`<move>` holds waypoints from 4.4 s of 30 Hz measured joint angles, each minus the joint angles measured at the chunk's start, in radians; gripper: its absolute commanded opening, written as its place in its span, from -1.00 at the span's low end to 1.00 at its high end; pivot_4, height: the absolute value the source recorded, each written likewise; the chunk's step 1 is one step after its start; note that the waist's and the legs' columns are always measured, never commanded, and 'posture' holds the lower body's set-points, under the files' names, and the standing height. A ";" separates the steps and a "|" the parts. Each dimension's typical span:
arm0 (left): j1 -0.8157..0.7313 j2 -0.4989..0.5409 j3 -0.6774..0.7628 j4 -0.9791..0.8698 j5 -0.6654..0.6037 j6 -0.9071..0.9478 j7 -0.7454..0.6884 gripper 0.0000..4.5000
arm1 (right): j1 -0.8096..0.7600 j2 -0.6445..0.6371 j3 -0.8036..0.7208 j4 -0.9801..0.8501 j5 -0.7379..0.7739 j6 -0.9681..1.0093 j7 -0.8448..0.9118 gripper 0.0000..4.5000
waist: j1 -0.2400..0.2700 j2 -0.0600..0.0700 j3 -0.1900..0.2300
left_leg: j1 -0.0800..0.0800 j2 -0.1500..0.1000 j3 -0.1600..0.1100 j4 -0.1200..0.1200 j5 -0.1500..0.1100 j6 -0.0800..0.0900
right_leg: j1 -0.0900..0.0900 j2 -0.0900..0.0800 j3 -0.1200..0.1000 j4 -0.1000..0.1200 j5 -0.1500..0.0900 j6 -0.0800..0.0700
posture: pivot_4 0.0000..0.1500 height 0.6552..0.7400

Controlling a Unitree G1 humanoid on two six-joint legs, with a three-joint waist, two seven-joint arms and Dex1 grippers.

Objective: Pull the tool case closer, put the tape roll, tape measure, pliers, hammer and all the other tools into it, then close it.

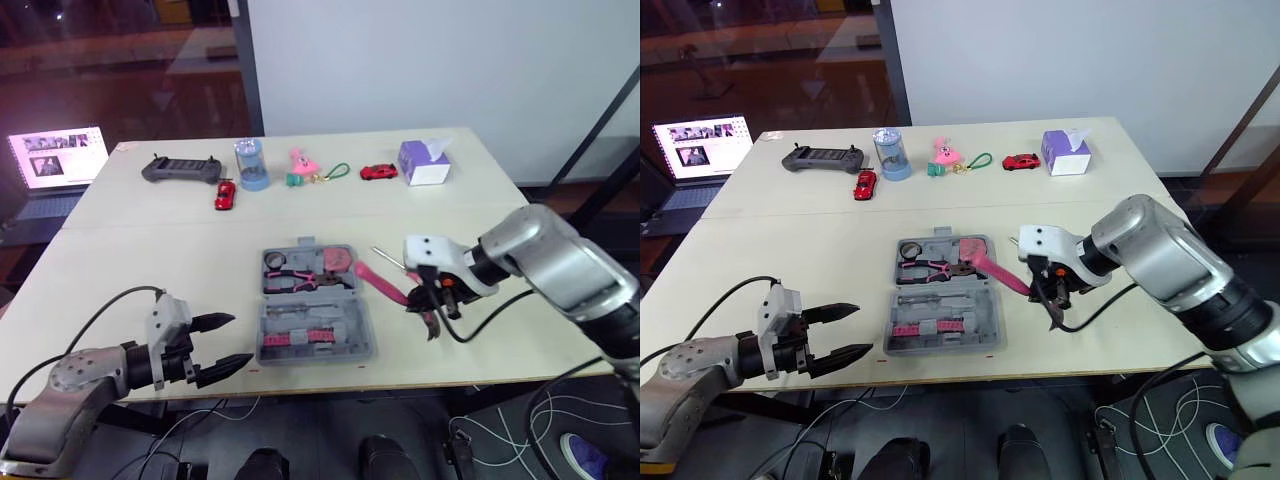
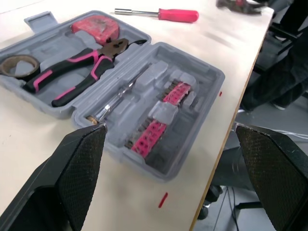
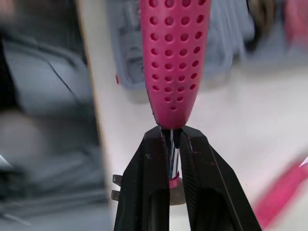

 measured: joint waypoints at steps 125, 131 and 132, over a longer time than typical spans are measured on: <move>-0.075 0.076 0.043 0.257 0.021 -0.229 -0.293 1.00 | -0.210 0.262 0.342 -0.095 0.161 0.040 -0.415 -0.96 | 0.008 -0.001 -0.002 | -0.016 0.000 0.000 0.015 -0.002 0.003 | -0.009 0.000 -0.001 0.001 0.004 0.005 | 1.00 1.00; -0.057 0.056 0.042 0.283 0.030 -0.273 -0.310 1.00 | -0.231 0.321 0.400 -0.009 0.120 0.034 -0.410 -0.96 | -0.006 -0.001 -0.002 | -0.016 0.000 0.000 0.015 -0.002 0.004 | -0.010 0.000 -0.001 0.001 0.004 0.005 | 1.00 1.00; -0.054 0.053 0.041 0.288 0.031 -0.278 -0.311 1.00 | -0.237 0.325 0.404 0.004 0.112 0.029 -0.408 -0.96 | -0.008 -0.001 -0.002 | -0.016 0.000 0.000 0.014 -0.002 0.004 | -0.010 0.000 -0.001 0.001 0.004 0.005 | 1.00 1.00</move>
